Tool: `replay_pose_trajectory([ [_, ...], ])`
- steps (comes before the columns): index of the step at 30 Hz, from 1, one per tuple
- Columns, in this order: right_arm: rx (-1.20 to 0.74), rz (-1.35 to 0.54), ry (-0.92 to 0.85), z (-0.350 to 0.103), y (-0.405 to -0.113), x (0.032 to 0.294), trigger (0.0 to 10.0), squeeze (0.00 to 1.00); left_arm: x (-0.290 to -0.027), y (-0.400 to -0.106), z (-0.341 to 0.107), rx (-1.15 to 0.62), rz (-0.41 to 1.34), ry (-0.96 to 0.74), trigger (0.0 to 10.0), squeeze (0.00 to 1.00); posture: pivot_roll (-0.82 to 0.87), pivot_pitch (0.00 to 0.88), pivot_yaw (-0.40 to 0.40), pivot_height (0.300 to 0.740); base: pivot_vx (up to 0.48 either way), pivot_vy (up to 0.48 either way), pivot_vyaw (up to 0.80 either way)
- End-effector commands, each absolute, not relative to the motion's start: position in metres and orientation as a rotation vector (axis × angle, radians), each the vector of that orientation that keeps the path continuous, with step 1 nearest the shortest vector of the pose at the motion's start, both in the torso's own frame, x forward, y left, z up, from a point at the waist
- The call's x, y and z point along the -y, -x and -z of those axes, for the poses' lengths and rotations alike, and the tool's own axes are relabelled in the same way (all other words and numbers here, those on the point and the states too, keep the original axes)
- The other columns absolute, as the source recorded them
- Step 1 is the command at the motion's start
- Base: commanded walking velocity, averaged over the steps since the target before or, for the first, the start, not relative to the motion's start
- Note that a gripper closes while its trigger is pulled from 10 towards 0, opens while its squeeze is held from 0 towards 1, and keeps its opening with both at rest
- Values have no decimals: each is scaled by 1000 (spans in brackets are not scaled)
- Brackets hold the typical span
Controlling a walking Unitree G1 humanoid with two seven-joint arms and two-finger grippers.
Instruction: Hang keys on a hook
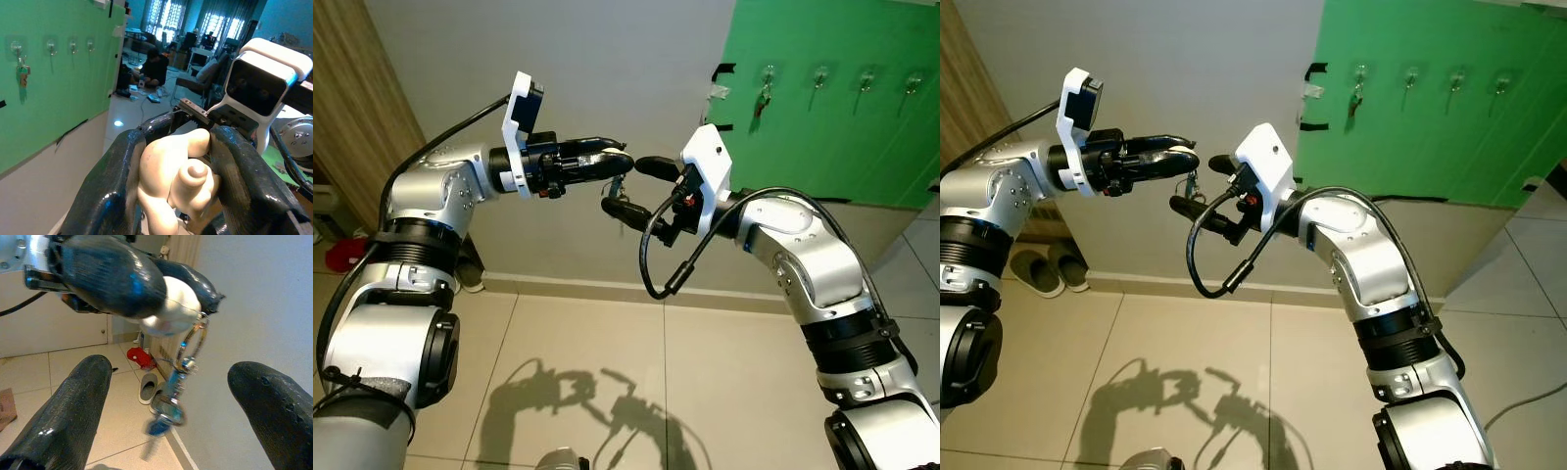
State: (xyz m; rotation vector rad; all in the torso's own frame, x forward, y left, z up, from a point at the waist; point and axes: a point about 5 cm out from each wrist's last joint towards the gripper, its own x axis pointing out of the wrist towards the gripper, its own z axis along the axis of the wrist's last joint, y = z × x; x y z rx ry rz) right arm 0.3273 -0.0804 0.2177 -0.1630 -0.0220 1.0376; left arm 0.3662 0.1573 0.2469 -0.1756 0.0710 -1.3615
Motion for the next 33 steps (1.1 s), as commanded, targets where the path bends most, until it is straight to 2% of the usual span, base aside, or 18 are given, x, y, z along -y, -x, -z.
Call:
replay_pose_trajectory([
  [1,23,-1000,158,-222,-331,81,10000,0,-157,-368,-252,-69,1350,143,10000,0,13,0,20,740,0,0,0],
  [14,1,-903,159,-219,-339,77,9804,0,-156,-368,-250,-74,1346,131,10000,0,12,0,18,740,0,0,0],
  [16,-7,-887,146,-219,-341,77,7098,0,-156,-368,-250,-73,1345,130,10000,0,12,0,18,740,0,0,0],
  [17,-10,-882,141,-219,-341,77,6275,0,-156,-368,-250,-72,1345,130,10000,0,12,0,18,740,0,0,0],
  [18,-10,-882,141,-219,-341,77,6275,0,-156,-368,-250,-72,1345,130,10000,0,12,0,18,740,0,0,0],
  [20,-14,-869,127,-218,-342,76,4980,0,-156,-368,-250,-71,1345,130,10000,0,12,0,16,740,0,0,0],
  [22,-13,-863,123,-218,-342,75,5216,0,-155,-368,-249,-71,1346,129,10000,0,13,0,16,740,0,0,0],
  [23,-14,-857,116,-218,-343,73,4275,0,-155,-368,-249,-72,1346,129,10000,0,13,0,16,740,0,0,0],
  [24,-15,-853,112,-218,-343,72,4275,0,-155,-368,-249,-72,1346,129,10000,0,13,0,16,740,0,0,0],
  [25,-20,-847,105,-218,-343,71,1451,0,-155,-368,-248,-72,1347,127,10000,0,14,0,15,740,0,0,0],
  [26,-20,-847,105,-218,-343,71,1451,0,-155,-368,-248,-72,1347,127,10000,0,14,0,15,740,0,0,0],
  [27,-26,-843,98,-217,-343,70,0,0,-155,-368,-248,-73,1346,126,10000,0,14,0,15,740,0,0,0],
  [33,-32,-833,72,-217,-343,66,0,0,-155,-368,-248,-74,1346,121,10000,0,14,0,18,740,0,0,0],
])
